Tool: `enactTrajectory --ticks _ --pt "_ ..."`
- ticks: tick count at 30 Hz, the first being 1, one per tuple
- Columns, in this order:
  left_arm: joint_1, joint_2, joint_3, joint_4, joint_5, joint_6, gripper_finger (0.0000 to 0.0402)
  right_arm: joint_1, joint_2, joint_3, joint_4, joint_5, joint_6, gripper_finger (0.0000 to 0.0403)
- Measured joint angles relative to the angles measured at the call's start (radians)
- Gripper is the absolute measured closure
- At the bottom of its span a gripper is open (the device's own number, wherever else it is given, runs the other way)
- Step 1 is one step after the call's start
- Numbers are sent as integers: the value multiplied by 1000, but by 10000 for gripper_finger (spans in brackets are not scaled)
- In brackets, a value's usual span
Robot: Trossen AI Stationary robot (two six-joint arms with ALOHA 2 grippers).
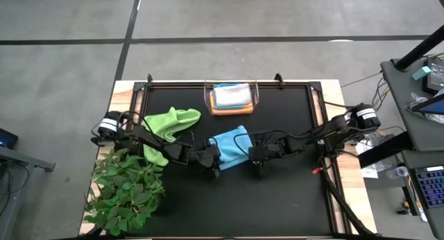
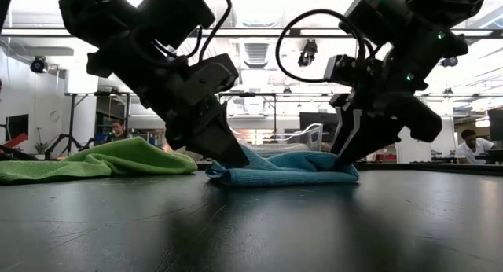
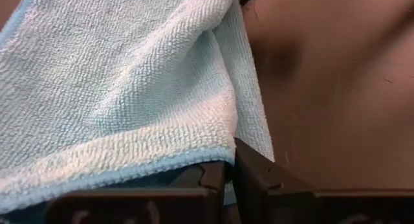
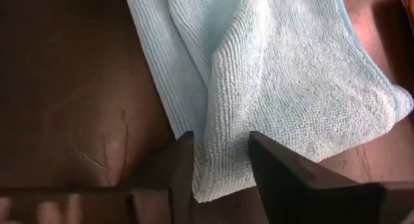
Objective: Fold microfiber towels
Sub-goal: Fold the blue microfiber cloth
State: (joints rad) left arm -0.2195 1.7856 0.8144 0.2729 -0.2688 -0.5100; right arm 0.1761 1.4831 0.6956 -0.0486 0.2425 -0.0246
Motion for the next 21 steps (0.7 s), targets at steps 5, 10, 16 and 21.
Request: enactTrajectory --ticks 5,10,16,21 --pt "0 -5 0 -2 35 3 400 0 17 0 0 5 -12 342" --pt "-2 -23 0 -7 142 56 401 0 15 0 -11 0 3 389" --pt "-10 -37 -3 -19 267 105 401 0 4 0 -44 -3 51 390" --pt "-40 -37 -3 -4 272 105 401 0 -2 1 -51 19 87 390"
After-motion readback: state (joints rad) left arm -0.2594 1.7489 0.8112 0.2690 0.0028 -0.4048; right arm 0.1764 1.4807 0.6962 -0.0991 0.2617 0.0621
